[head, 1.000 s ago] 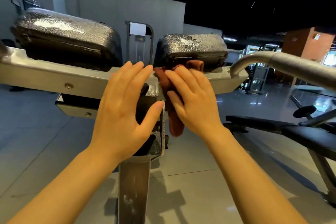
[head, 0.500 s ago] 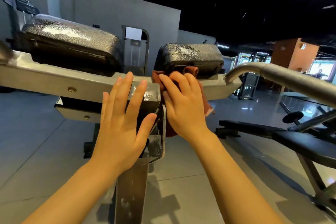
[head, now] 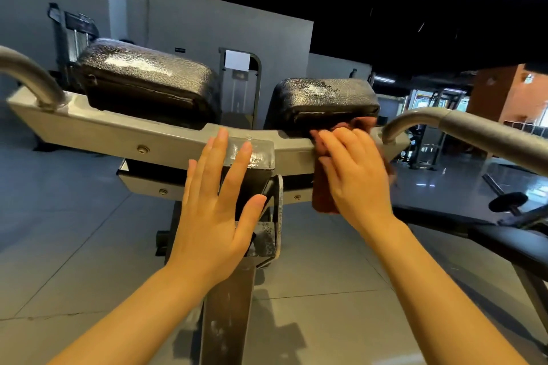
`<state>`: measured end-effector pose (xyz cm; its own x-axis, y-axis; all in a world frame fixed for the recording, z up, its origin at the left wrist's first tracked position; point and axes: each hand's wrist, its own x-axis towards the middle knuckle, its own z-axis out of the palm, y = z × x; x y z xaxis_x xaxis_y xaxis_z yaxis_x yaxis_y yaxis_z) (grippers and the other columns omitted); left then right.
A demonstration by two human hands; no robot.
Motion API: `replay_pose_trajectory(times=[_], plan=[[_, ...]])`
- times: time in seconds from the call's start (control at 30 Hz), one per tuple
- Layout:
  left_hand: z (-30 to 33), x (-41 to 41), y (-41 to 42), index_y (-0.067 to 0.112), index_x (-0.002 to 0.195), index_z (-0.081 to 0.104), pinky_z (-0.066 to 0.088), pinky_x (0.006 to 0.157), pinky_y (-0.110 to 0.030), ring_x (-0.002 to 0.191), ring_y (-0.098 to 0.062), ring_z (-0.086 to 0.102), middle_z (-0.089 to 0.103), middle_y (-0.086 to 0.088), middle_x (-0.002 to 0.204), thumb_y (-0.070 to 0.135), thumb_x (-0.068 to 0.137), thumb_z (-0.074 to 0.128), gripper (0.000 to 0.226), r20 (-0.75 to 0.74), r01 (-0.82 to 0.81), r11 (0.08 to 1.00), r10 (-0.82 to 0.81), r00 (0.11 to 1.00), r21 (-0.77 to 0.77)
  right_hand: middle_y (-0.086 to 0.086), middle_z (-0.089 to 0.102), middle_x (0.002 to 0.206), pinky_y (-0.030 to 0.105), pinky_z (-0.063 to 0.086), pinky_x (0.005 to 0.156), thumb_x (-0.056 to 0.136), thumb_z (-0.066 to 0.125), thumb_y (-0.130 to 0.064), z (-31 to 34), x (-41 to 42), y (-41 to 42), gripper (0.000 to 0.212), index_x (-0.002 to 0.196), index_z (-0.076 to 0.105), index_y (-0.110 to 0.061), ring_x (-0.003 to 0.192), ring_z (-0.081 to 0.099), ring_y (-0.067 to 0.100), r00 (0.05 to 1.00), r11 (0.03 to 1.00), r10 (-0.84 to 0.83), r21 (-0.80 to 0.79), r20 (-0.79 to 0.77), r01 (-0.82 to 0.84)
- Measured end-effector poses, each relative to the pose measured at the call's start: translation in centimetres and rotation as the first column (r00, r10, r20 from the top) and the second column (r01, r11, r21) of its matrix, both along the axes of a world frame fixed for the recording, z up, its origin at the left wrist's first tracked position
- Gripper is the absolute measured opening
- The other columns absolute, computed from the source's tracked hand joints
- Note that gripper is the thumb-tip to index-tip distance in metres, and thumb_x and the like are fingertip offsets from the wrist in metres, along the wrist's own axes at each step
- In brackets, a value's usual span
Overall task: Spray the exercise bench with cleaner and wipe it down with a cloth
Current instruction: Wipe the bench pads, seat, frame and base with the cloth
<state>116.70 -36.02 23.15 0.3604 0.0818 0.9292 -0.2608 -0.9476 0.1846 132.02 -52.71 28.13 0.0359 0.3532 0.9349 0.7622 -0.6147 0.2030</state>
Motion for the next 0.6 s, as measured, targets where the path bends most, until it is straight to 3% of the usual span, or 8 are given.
replay_pose_trajectory(times=[0.17, 0.27, 0.43, 0.53, 0.6], plan=[[0.0, -0.2, 0.1, 0.028, 0.153, 0.002, 0.000, 0.121, -0.048, 0.150, -0.020, 0.004, 0.000, 0.000, 0.162, 0.044, 0.099, 0.033, 0.064, 0.020, 0.019, 1.000, -0.019, 1.000, -0.017, 0.009, 0.057, 0.133, 0.041, 0.039, 0.106, 0.096, 0.057, -0.019, -0.1, -2.7, 5.0, 0.040, 0.135, 0.056, -0.011, 0.118, 0.049, 0.032, 0.990, 0.987, 0.128, -0.107, 0.056, -0.122], [-0.2, -0.3, 0.1, 0.028, 0.154, 0.000, 0.000, 0.121, -0.045, 0.150, -0.014, 0.001, 0.000, 0.002, 0.163, 0.040, 0.099, 0.034, 0.066, 0.039, 0.043, 0.996, -0.040, 0.998, -0.080, 0.008, 0.055, 0.135, 0.041, 0.039, 0.104, 0.096, 0.054, -0.026, 0.1, -1.2, 2.3, 0.043, 0.136, 0.053, -0.012, 0.118, 0.050, 0.032, 0.996, 0.986, 0.055, -0.159, 0.076, -0.043], [-0.3, -0.1, 0.1, 0.032, 0.152, 0.000, 0.014, 0.120, -0.054, 0.147, 0.000, 0.005, 0.007, 0.017, 0.159, 0.046, 0.097, 0.030, 0.065, 0.059, 0.115, 0.948, -0.103, 0.993, -0.298, 0.011, 0.051, 0.136, 0.040, 0.032, 0.111, 0.098, 0.046, -0.030, 0.2, 2.4, -3.4, 0.043, 0.136, 0.050, -0.011, 0.127, 0.042, 0.030, 0.988, 0.995, -0.100, 0.000, -0.117, 0.100], [-0.3, 0.1, 0.1, 0.025, 0.151, 0.006, 0.016, 0.119, -0.055, 0.147, -0.003, 0.008, 0.012, 0.009, 0.160, 0.044, 0.098, 0.028, 0.060, 0.045, 0.109, 0.944, -0.100, 0.994, -0.312, 0.010, 0.057, 0.127, 0.018, 0.023, 0.110, 0.099, 0.048, -0.018, 0.5, 2.0, -3.4, 0.033, 0.130, 0.057, -0.008, 0.122, 0.043, 0.020, 0.983, 0.994, 0.067, 0.091, -0.170, -0.052], [-0.4, 0.1, 0.1, 0.025, 0.151, 0.008, 0.014, 0.120, -0.053, 0.147, -0.002, 0.008, 0.013, 0.009, 0.160, 0.043, 0.098, 0.026, 0.058, 0.044, 0.114, 0.941, -0.106, 0.993, -0.319, -0.004, 0.055, 0.124, 0.019, 0.030, 0.109, 0.100, 0.045, -0.017, 0.7, 0.2, -2.6, 0.030, 0.127, 0.059, -0.017, 0.120, 0.043, 0.007, 0.947, 0.962, 0.234, 0.191, -0.220, -0.194]])
